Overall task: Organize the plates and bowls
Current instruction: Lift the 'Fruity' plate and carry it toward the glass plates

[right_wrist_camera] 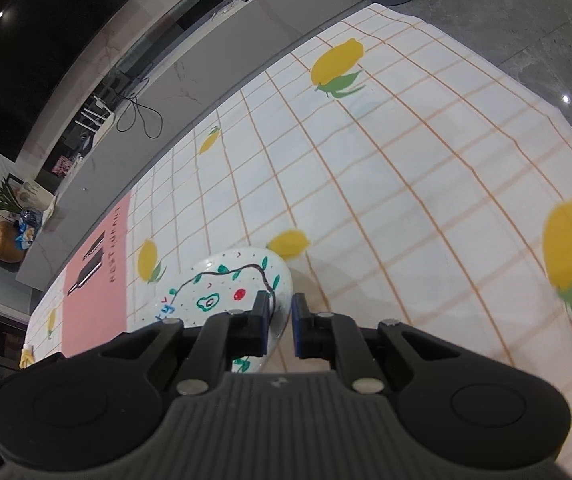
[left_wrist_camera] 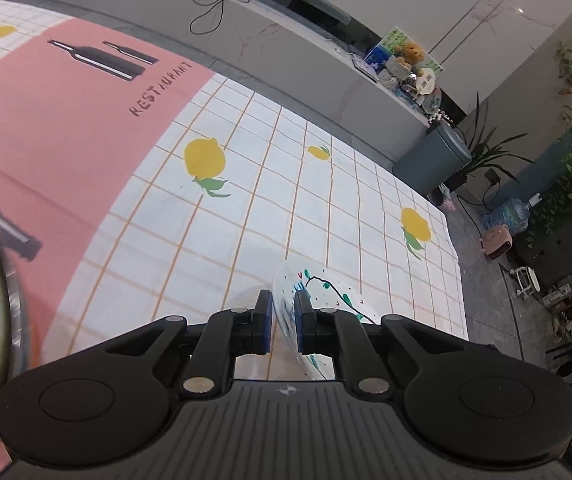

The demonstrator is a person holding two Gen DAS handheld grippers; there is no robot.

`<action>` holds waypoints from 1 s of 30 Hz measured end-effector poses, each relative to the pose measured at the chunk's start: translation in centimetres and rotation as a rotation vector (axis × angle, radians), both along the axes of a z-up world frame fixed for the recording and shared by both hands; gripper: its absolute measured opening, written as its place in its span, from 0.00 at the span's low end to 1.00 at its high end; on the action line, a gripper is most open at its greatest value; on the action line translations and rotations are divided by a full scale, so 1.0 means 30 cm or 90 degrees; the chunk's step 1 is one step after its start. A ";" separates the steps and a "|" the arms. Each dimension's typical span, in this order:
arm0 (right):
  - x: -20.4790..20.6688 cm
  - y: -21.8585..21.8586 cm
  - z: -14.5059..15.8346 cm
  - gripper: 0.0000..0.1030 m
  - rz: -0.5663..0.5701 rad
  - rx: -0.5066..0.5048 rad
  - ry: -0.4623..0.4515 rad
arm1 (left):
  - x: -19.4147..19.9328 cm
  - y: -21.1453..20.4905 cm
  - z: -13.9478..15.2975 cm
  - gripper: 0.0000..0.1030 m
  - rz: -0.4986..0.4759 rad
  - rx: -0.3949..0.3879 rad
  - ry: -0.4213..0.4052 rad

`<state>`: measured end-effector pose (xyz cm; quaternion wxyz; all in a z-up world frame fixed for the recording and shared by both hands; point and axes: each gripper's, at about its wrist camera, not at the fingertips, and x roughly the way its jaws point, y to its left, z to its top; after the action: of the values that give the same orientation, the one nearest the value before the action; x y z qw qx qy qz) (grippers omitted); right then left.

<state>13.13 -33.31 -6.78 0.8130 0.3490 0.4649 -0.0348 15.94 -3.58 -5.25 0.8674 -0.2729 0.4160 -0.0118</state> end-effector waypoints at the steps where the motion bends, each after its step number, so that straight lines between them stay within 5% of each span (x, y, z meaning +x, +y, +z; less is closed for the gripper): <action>1: -0.023 0.003 0.001 0.09 -0.001 0.007 -0.002 | -0.024 0.003 0.006 0.11 -0.001 0.001 -0.003; 15: -0.315 0.047 0.049 0.09 -0.016 0.030 -0.038 | -0.259 0.026 0.012 0.12 -0.032 -0.016 -0.005; 30: -0.373 0.064 -0.031 0.09 -0.026 0.018 -0.010 | -0.314 0.016 -0.069 0.12 -0.054 -0.013 0.018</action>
<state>1.95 -31.38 -7.70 0.8107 0.3699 0.4518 -0.0426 6.52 -3.09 -7.33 0.8572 -0.2642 0.4393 -0.0487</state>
